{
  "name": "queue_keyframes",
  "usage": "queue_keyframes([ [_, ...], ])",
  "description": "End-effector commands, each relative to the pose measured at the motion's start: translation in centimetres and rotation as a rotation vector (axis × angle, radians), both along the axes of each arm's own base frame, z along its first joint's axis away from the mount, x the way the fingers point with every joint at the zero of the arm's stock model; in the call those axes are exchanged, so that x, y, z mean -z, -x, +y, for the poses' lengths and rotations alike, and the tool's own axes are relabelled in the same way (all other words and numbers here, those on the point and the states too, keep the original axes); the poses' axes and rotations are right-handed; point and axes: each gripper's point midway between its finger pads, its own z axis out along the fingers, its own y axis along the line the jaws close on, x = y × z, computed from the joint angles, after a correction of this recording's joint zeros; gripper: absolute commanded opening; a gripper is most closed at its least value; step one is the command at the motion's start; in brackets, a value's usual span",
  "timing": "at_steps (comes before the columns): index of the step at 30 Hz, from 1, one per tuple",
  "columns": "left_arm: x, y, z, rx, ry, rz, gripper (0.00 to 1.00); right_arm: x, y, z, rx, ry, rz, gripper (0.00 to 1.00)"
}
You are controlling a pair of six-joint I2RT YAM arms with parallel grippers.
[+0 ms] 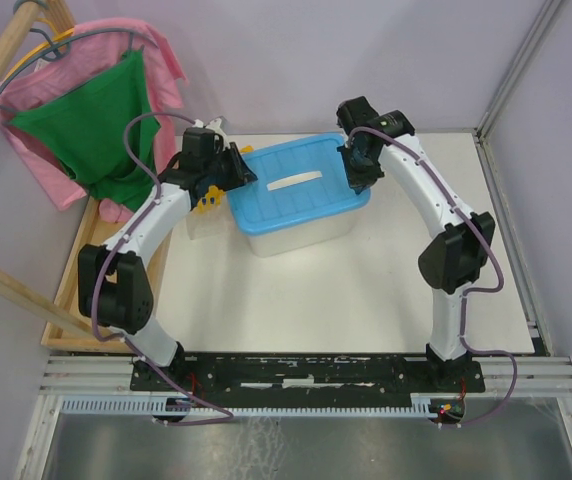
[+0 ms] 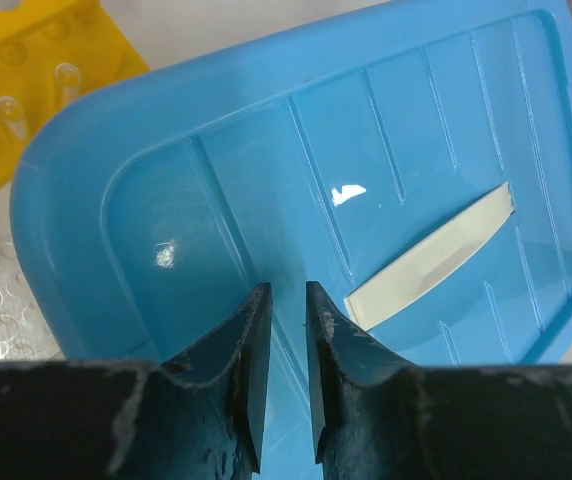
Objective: Organize the chemistry lab equipment
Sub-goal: Close the lid of the storage box.
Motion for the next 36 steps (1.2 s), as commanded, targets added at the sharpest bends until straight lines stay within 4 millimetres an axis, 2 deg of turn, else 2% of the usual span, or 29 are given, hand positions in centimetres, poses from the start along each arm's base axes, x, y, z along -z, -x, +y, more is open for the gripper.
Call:
queue_keyframes([
  [1, 5.0, 0.5, -0.6, 0.056, -0.061, 0.111, 0.28, 3.0, 4.1, -2.8, 0.012, 0.106, 0.185, 0.05],
  [5, 5.4, 0.1, -1.3, 0.079, -0.055, 0.118, 0.28, 3.4, 5.9, -2.8, 0.018, 0.078, 0.22, 0.05],
  [12, 4.8, 0.1, -2.7, 0.125, -0.059, 0.12, 0.27, 2.5, 8.3, -3.3, 0.05, 0.046, 0.232, 0.04],
  [24, 3.9, 2.1, -3.8, 0.17, -0.047, 0.139, 0.25, 2.3, 11.5, -4.4, 0.077, 0.04, 0.252, 0.04],
  [26, 3.1, 2.2, -3.4, 0.154, -0.057, 0.123, 0.25, 1.8, 11.2, -4.2, 0.079, 0.022, 0.226, 0.04],
  [29, 0.5, 1.3, -2.5, 0.101, -0.083, 0.043, 0.25, 0.0, 9.8, -3.4, 0.064, -0.031, 0.136, 0.04],
  [33, -4.6, -0.5, -1.7, 0.05, -0.104, -0.092, 0.27, -4.8, 6.2, -1.8, 0.027, -0.127, -0.079, 0.05],
  [36, -7.9, -1.6, -1.3, 0.021, -0.111, -0.167, 0.29, -8.4, 3.7, -1.6, 0.021, -0.144, -0.223, 0.06],
])
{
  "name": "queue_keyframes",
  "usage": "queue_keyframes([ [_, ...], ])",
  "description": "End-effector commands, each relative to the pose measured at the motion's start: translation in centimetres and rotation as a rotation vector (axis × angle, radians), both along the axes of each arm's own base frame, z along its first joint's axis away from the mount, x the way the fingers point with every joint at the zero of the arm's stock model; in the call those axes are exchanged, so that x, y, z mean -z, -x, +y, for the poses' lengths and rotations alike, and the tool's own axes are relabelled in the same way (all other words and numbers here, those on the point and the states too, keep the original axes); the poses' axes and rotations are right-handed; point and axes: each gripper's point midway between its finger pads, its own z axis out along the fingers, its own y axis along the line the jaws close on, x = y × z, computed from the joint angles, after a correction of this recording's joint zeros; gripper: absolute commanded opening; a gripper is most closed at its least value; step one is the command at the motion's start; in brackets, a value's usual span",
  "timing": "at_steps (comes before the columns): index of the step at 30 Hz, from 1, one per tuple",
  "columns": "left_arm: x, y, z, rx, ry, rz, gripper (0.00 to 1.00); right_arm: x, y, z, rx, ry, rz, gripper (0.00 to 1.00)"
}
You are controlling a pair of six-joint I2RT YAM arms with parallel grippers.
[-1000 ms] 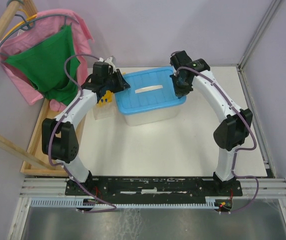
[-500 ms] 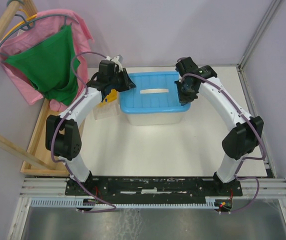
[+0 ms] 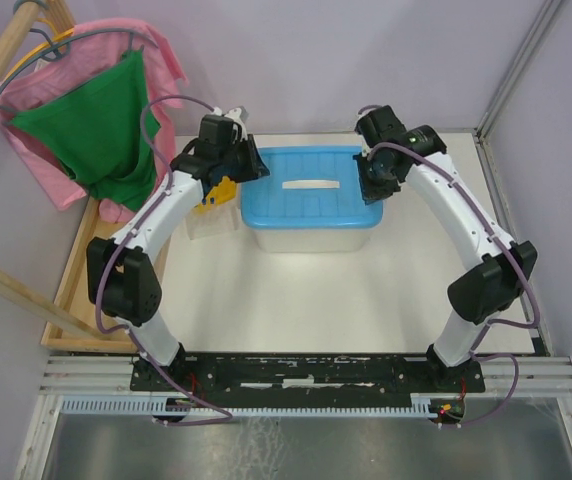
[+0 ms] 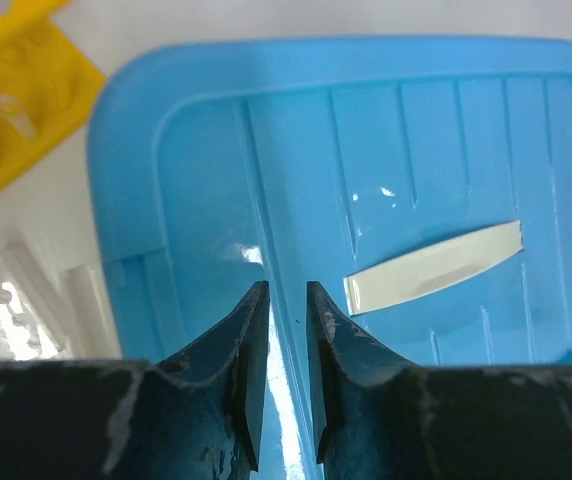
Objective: Organize the chemistry lab equipment
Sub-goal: Close the lid of the storage box.
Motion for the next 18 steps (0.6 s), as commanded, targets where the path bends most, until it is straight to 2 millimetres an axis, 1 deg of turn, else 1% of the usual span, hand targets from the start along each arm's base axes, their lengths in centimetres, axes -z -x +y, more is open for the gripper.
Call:
queue_keyframes([
  [1, -7.2, -1.9, 2.0, -0.06, -0.06, -0.182, 0.29, -7.6, -3.1, -0.3, 0.004, -0.027, -0.254, 0.06],
  [4, -8.5, -2.8, 2.8, -0.086, -0.082, -0.213, 0.29, -9.6, -5.3, -0.8, 0.027, -0.005, -0.316, 0.08],
  [5, -8.7, -3.3, 3.4, -0.102, -0.088, -0.216, 0.29, -9.7, -6.1, -1.0, 0.039, -0.005, -0.317, 0.08],
  [7, -8.3, -4.2, 5.3, -0.138, -0.069, -0.198, 0.29, -9.9, -7.6, -1.7, 0.065, -0.034, -0.308, 0.08],
  [8, -8.2, -4.6, 6.4, -0.148, -0.032, -0.176, 0.3, -9.9, -8.4, -2.3, 0.087, -0.064, -0.297, 0.09],
  [9, -8.1, -5.1, 8.0, -0.167, 0.018, -0.158, 0.31, -10.2, -9.0, -2.9, 0.104, -0.108, -0.295, 0.13],
  [11, -8.0, -5.6, 10.7, -0.17, 0.132, -0.133, 0.41, -10.6, -10.3, -5.0, 0.158, -0.216, -0.296, 0.32],
  [12, -7.9, -5.8, 12.0, -0.178, 0.186, -0.119, 0.43, -10.9, -10.8, -5.9, 0.182, -0.284, -0.297, 0.38],
  [13, -7.7, -5.9, 13.5, -0.182, 0.24, -0.107, 0.47, -10.7, -11.2, -7.1, 0.216, -0.356, -0.286, 0.43],
  [15, -8.0, -5.7, 14.8, -0.174, 0.325, -0.105, 0.55, -11.2, -11.5, -8.1, 0.208, -0.507, -0.296, 0.65],
  [16, -8.2, -5.5, 15.2, -0.171, 0.352, -0.112, 0.6, -11.5, -11.6, -8.4, 0.198, -0.578, -0.31, 0.71],
  [18, -8.7, -5.1, 15.3, -0.151, 0.408, -0.134, 0.7, -11.1, -11.5, -9.3, 0.209, -0.666, -0.319, 0.77],
])
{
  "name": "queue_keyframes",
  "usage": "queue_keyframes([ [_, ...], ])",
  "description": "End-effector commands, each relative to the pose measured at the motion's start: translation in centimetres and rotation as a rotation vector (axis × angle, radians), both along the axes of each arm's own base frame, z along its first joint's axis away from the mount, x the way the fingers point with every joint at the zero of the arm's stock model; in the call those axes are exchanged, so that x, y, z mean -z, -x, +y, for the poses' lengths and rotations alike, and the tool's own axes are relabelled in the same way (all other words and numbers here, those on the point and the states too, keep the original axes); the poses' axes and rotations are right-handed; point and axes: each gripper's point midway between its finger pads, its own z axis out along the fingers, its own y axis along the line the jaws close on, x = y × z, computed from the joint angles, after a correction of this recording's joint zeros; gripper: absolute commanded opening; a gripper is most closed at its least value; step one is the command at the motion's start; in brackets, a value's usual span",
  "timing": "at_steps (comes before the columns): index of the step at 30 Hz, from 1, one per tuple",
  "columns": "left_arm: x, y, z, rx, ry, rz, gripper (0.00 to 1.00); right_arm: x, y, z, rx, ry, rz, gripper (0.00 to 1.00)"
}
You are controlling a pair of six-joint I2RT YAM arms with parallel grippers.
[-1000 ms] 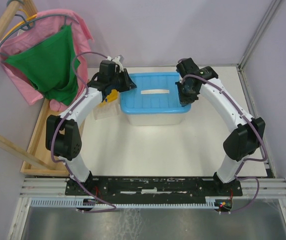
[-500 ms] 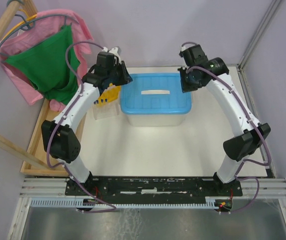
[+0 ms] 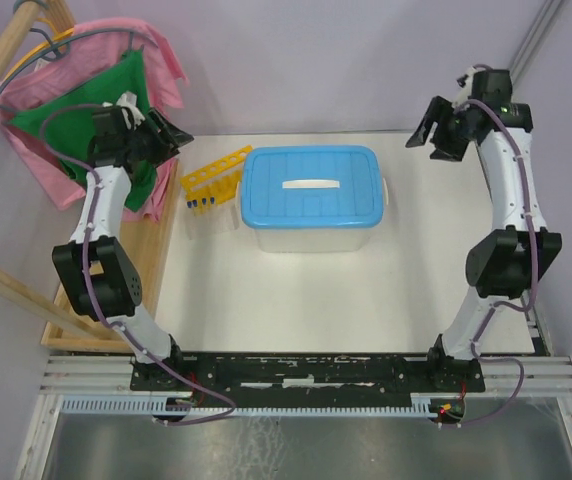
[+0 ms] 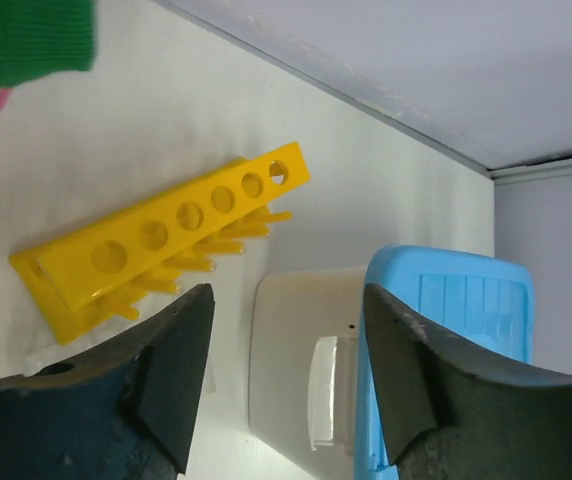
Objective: Organize the chemistry lab equipment
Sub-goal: Close the lid of the storage box.
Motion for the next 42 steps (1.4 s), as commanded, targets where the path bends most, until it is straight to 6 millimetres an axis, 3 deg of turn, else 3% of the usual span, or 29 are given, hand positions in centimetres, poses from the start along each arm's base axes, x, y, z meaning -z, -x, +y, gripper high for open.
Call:
queue_keyframes([
  [1, -3.2, 1.3, -2.6, 0.155, 0.217, -0.11, 0.74, -4.0, 0.5, 0.7, -0.079, -0.317, -0.162, 0.79],
  [3, -3.7, 1.9, -3.4, 0.206, 0.293, -0.148, 0.84, -3.6, 0.8, 0.7, -0.081, -0.426, -0.182, 0.8],
  [8, -1.9, 3.0, -4.7, 0.267, 0.4, -0.126, 1.0, -1.6, 1.0, 1.3, -0.117, -0.58, -0.177, 0.8],
  [19, 1.9, 4.4, -6.1, 0.283, 0.485, -0.094, 0.99, 3.0, 1.5, 2.1, -0.158, -0.644, -0.085, 0.82],
  [23, 3.9, 4.3, -6.5, 0.281, 0.431, -0.045, 0.91, 4.4, 2.1, 2.5, -0.18, -0.66, -0.046, 0.82],
  [31, 8.7, 5.1, -7.5, 0.277, 0.291, 0.074, 0.91, 7.6, 3.3, 3.1, -0.191, -0.66, 0.022, 0.8],
  [42, 9.5, 5.8, -9.8, 0.347, 0.286, 0.028, 0.93, 9.0, 4.0, 5.3, -0.269, -0.694, 0.064, 0.79],
])
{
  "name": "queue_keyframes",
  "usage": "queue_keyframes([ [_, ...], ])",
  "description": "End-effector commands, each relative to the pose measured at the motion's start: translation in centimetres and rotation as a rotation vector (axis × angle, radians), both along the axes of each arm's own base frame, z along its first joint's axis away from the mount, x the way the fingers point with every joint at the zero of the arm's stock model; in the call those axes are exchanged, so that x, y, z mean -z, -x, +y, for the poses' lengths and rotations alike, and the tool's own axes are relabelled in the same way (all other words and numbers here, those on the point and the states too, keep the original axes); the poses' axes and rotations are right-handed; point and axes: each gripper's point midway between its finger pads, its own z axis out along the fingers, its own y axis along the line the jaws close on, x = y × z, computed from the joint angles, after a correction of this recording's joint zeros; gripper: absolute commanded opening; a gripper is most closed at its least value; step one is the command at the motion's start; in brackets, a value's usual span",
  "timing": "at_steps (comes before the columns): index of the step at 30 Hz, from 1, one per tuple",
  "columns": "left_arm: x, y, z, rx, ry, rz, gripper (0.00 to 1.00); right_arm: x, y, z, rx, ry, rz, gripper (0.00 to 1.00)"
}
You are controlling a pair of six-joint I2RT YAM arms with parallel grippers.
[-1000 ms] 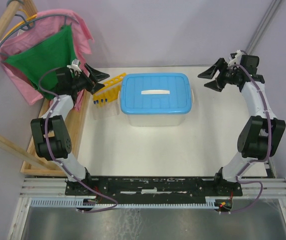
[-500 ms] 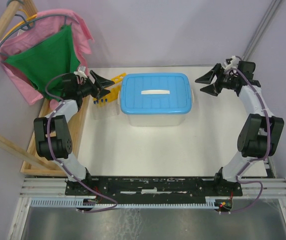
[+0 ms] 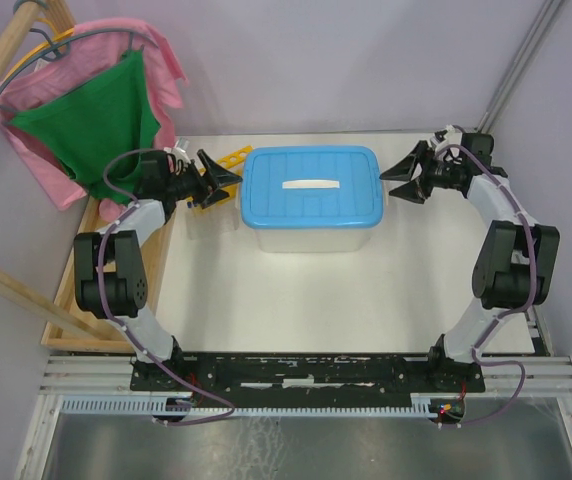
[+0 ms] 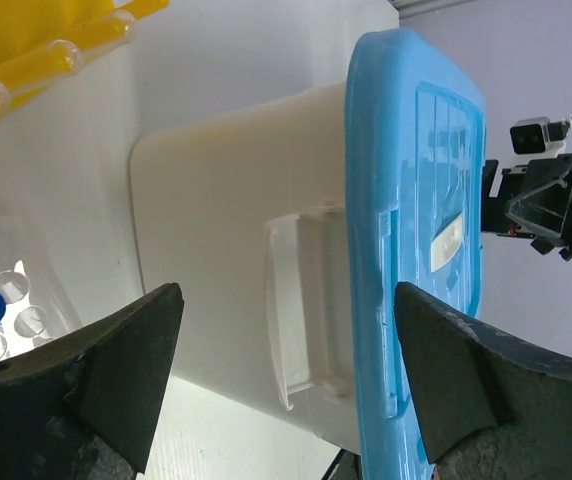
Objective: Organize the chemistry lab equipment
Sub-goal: Close the lid of the storage box.
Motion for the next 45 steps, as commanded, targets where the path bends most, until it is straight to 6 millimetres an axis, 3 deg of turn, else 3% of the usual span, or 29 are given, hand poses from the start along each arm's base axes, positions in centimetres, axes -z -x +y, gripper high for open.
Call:
queue_keyframes([
  [1, -0.8, -0.3, -1.1, 0.042, -0.019, -0.118, 0.93, -0.1, 0.2, 1.3, -0.079, -0.013, -0.058, 0.79],
  [14, 0.0, 0.4, -4.8, 0.117, 0.046, -0.121, 0.93, 2.3, 0.9, 2.4, -0.129, -0.006, -0.016, 0.76],
  [21, 0.3, 0.3, -6.2, 0.144, 0.054, -0.116, 0.93, 1.9, 0.6, 3.4, -0.149, -0.021, -0.035, 0.71],
  [28, -0.7, 0.4, -6.6, 0.159, -0.016, -0.136, 0.91, -0.2, 0.6, 4.0, -0.15, -0.01, -0.057, 0.47],
  [36, -1.9, 0.2, -6.3, 0.156, -0.148, -0.127, 0.9, -2.2, 1.4, 5.3, -0.197, 0.078, -0.089, 0.45],
  [45, -1.7, 0.2, -5.7, 0.143, -0.274, -0.106, 0.9, -3.6, 2.2, 6.4, -0.257, 0.206, -0.116, 0.42],
])
